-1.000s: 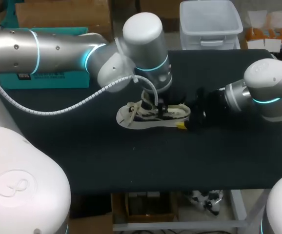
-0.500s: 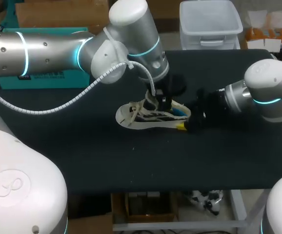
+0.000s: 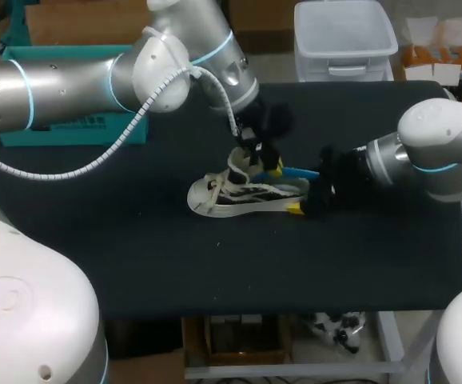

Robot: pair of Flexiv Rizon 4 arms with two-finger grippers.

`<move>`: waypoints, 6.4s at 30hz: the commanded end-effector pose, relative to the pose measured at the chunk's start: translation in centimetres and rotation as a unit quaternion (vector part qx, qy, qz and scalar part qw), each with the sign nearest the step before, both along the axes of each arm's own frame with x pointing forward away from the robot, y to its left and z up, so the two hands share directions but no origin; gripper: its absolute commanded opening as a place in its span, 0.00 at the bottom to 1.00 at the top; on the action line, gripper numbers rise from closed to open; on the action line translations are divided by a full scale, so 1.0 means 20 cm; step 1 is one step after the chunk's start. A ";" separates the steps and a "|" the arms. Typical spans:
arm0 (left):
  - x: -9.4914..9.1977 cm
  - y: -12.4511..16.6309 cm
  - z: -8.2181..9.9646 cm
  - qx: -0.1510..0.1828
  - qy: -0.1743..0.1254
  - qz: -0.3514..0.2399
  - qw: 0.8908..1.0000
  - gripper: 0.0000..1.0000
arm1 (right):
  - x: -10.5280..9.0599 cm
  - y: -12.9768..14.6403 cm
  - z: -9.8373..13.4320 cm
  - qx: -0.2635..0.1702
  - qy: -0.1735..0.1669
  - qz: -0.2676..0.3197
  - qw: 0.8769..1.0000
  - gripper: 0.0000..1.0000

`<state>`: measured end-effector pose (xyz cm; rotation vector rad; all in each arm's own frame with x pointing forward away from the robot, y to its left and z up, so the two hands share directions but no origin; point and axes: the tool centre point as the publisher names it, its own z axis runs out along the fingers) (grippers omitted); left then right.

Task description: Open the shoe tongue, take the insole out of the shoe, put the insole back into the shoe, and pack the shoe into the shoebox

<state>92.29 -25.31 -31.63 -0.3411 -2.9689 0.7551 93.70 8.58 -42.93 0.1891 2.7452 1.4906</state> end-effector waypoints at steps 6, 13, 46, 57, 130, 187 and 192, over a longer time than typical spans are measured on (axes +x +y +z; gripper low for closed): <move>-0.11 0.03 0.24 -0.070 0.029 -0.064 0.995 0.00 | 0.00 0.00 -0.02 0.001 -0.001 -0.001 1.000 0.00; -0.19 0.07 0.40 -0.112 0.034 -0.091 0.989 0.00 | 0.00 0.00 -0.01 0.000 -0.004 0.002 1.000 0.00; -0.30 0.53 0.75 -0.260 0.112 -0.157 0.946 0.00 | 0.13 -0.14 0.62 -0.267 0.010 0.062 0.962 1.00; -0.34 0.66 0.81 -0.288 0.123 -0.150 0.938 0.00 | 0.17 -0.05 0.63 -0.306 0.014 0.088 0.948 1.00; -0.29 1.17 0.58 -0.288 0.105 -0.086 0.948 0.00 | 0.11 0.34 0.44 -0.427 0.079 -0.034 0.900 0.00; -0.02 0.89 0.77 -0.290 0.156 -0.293 0.898 0.00 | -0.16 0.22 0.50 -0.189 0.230 -0.434 0.850 1.00; -0.11 0.88 0.79 -0.294 0.144 -0.320 0.889 0.00 | -0.20 0.17 0.58 -0.194 0.247 -0.429 0.847 1.00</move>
